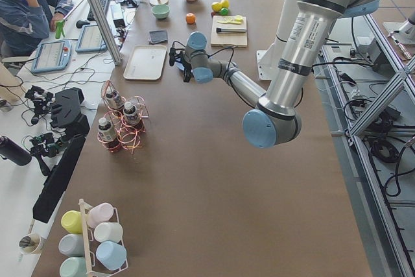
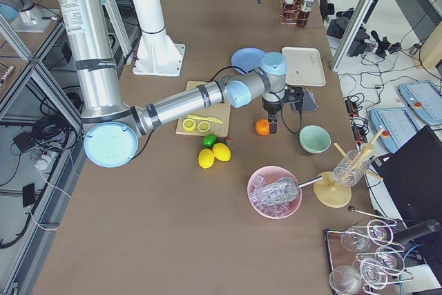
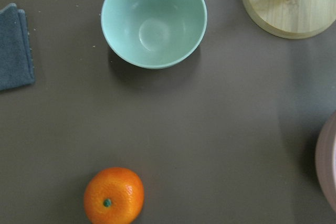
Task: Pick orange to plate
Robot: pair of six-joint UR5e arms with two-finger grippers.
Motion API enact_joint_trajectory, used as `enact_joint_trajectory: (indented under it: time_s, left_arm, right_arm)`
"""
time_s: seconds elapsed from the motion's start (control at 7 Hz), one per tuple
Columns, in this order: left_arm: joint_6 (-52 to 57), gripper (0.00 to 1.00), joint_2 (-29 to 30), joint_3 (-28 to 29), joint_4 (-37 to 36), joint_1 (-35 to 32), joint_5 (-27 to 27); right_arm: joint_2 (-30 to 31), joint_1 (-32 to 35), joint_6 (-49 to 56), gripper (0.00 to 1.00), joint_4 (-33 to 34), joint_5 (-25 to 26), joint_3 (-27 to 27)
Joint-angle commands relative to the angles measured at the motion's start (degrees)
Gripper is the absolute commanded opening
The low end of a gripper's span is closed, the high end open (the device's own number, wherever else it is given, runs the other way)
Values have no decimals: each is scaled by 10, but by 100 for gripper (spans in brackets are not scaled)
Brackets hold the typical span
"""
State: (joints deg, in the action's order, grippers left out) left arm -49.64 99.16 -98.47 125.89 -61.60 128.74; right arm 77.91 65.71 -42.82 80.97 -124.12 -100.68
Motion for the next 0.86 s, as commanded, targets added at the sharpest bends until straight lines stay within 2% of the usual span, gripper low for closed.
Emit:
enact_joint_trajectory:
  time_s: [0.0, 0.29, 0.57, 0.71]
  left_arm:
    - [233, 98, -60, 10, -79, -162, 119]
    - [441, 98, -53, 10, -278, -235, 114]
    - [464, 98, -53, 6, -381, -243, 92]
    - [469, 98, -53, 3, -389, -244, 91]
  right_arm:
    - [-34, -85, -89, 100, -2, 49, 7]
    - [-32, -107, -89, 100, -68, 50, 47]
    - [-32, -114, -89, 100, -128, 50, 101]
    - [-32, -117, -89, 100, -148, 56, 115]
